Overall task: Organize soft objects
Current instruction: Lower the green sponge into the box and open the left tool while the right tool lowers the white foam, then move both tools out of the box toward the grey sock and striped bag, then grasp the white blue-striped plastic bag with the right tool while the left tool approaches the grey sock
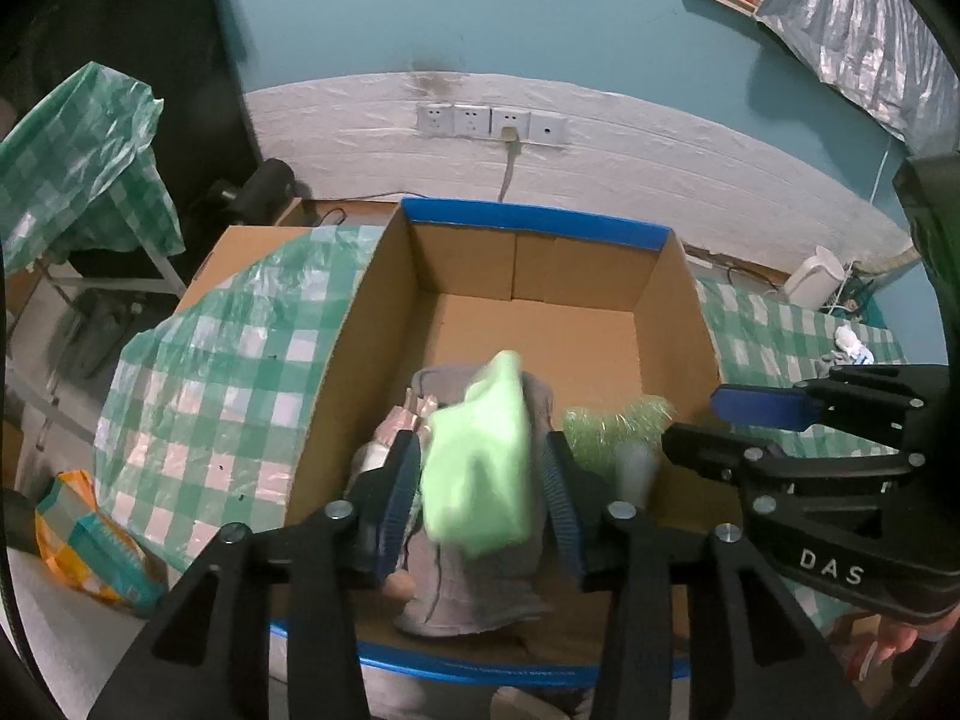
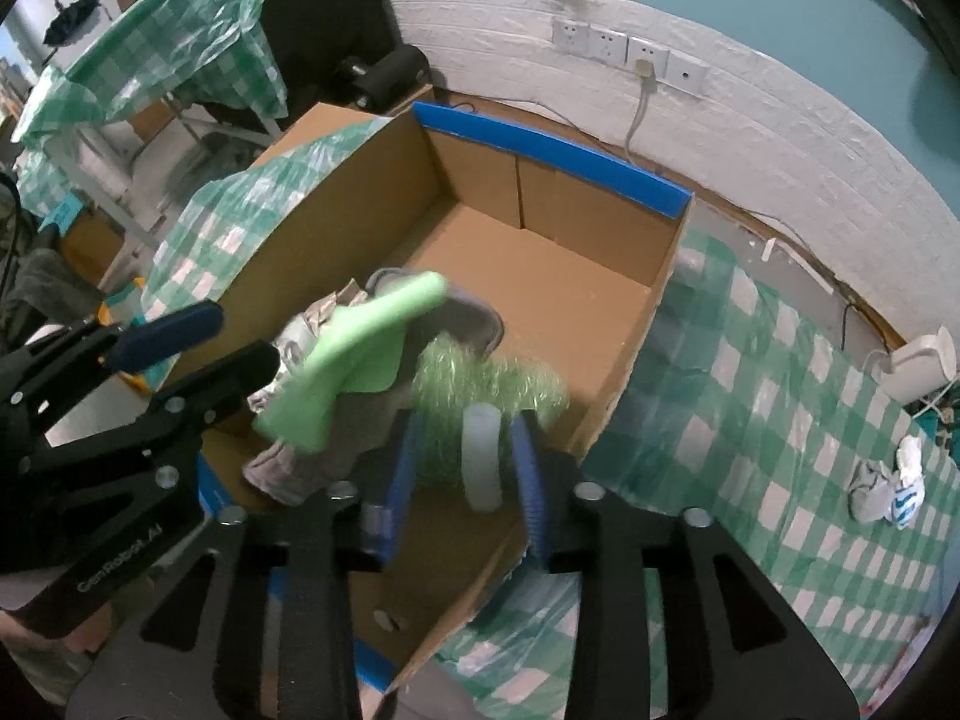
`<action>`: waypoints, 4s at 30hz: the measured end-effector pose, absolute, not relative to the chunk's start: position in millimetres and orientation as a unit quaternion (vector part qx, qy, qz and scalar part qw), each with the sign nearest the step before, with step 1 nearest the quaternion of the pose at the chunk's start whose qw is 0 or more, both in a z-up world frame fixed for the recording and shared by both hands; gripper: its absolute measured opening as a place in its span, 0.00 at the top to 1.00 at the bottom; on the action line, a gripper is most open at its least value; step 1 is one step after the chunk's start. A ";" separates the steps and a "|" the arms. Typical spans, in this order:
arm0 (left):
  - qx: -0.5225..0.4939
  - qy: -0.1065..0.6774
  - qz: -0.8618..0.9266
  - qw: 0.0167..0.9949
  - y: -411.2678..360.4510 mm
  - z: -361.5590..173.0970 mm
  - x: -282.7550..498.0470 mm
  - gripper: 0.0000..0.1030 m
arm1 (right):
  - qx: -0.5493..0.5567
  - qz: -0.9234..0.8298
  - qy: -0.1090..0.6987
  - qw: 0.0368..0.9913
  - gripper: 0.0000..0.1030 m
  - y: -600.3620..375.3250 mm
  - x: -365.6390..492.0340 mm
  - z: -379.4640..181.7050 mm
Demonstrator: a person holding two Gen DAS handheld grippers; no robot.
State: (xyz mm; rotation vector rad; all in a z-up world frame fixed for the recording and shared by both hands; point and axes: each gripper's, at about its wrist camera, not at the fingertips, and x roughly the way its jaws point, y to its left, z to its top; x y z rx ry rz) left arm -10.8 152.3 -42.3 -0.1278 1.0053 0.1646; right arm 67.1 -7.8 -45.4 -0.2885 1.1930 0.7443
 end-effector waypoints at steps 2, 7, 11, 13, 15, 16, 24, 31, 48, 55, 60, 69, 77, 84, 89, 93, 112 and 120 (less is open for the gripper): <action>-0.060 0.481 0.081 0.871 152.7 -42.0 -10.0 0.58 | -0.131 0.337 0.544 0.757 0.55 -8.1 67.5 -44.8; -0.064 0.481 0.078 0.871 154.0 -42.4 -8.0 0.56 | -0.130 0.332 0.542 0.761 0.52 -12.3 68.9 -42.9; -0.066 0.485 0.075 0.869 152.5 -43.8 -6.8 0.56 | -0.126 0.327 0.540 0.765 0.50 -19.7 70.7 -40.4; -0.068 0.484 0.072 0.869 151.4 -43.7 -6.3 0.56 | -0.123 0.326 0.538 0.767 0.50 -23.1 71.3 -38.8; -0.069 0.483 0.070 0.870 149.9 -43.3 -6.1 0.56 | -0.121 0.325 0.537 0.769 0.50 -26.3 71.6 -36.7; -0.069 0.483 0.068 0.870 149.1 -43.0 -6.2 0.56 | -0.120 0.324 0.536 0.771 0.49 -28.3 71.8 -35.7; -0.071 0.482 0.053 0.872 136.2 -43.3 -2.2 0.56 | -0.116 0.309 0.530 0.781 0.47 -53.0 73.6 -32.8; -0.059 0.488 0.037 0.870 114.8 -45.2 3.9 0.56 | -0.115 0.281 0.537 0.787 0.44 -87.3 80.7 -36.7; -0.018 0.497 0.000 0.868 52.2 -44.0 22.7 0.51 | -0.091 0.226 0.537 0.808 0.44 -170.4 91.3 -41.2; 0.000 0.496 -0.015 0.868 24.4 -42.0 29.2 0.49 | -0.075 0.206 0.540 0.813 0.44 -204.2 95.6 -45.0; 0.012 0.499 -0.025 0.866 6.0 -43.1 34.9 0.49 | -0.066 0.193 0.540 0.817 0.44 -227.6 98.2 -48.1; 0.031 0.503 -0.043 0.863 -30.2 -43.8 44.5 0.45 | -0.045 0.172 0.541 0.822 0.43 -265.9 102.1 -50.9; 0.052 0.512 -0.052 0.856 -57.6 -53.0 52.7 0.45 | -0.039 0.157 0.541 0.825 0.43 -293.2 107.1 -54.8; 0.050 0.518 -0.058 0.852 -76.0 -58.5 63.7 0.44 | -0.054 0.147 0.539 0.828 0.43 -311.7 117.9 -52.4; 0.045 0.530 -0.062 0.845 -87.2 -68.5 77.5 0.44 | -0.069 0.136 0.543 0.826 0.43 -328.2 131.8 -53.4; 0.045 0.538 -0.064 0.840 -97.8 -75.3 94.3 0.44 | -0.050 0.133 0.557 0.818 0.43 -342.1 152.7 -59.0; 0.022 0.569 -0.083 0.818 -160.2 -111.3 168.1 0.37 | -0.075 0.124 0.600 0.787 0.43 -370.4 232.2 -117.4; 0.000 0.575 -0.081 0.814 -172.1 -129.2 183.4 0.37 | -0.061 0.138 0.608 0.780 0.43 -377.7 250.2 -136.7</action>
